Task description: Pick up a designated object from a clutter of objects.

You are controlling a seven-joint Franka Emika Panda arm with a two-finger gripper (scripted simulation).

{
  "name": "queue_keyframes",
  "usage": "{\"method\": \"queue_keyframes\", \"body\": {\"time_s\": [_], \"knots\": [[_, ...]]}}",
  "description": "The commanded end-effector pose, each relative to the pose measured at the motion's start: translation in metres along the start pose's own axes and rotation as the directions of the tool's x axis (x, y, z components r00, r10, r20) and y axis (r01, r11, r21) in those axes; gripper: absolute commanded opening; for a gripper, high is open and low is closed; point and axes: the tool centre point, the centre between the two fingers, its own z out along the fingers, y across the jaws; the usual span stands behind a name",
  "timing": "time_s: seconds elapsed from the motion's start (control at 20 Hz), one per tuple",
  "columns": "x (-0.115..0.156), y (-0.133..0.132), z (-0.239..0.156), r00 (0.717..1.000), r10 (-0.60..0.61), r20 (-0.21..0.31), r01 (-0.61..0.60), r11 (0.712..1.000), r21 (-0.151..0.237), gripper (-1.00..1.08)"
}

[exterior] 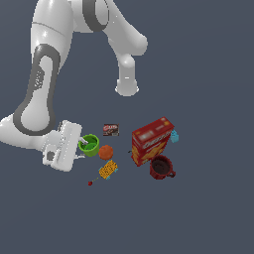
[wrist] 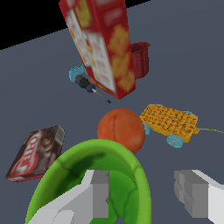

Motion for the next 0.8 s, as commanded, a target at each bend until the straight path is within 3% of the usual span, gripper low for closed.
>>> {"method": "queue_keyframes", "body": {"time_s": [0.0, 0.35, 0.75], "knots": [[-0.0040, 0.0007, -0.0036, 0.999, -0.038, -0.030, 0.038, 0.999, -0.014, 0.28], [-0.0114, 0.0013, -0.0105, 0.992, -0.097, -0.075, 0.095, 0.995, -0.042, 0.28], [-0.0126, 0.0014, -0.0086, 0.992, -0.102, -0.079, 0.099, 0.994, -0.046, 0.28]]}}
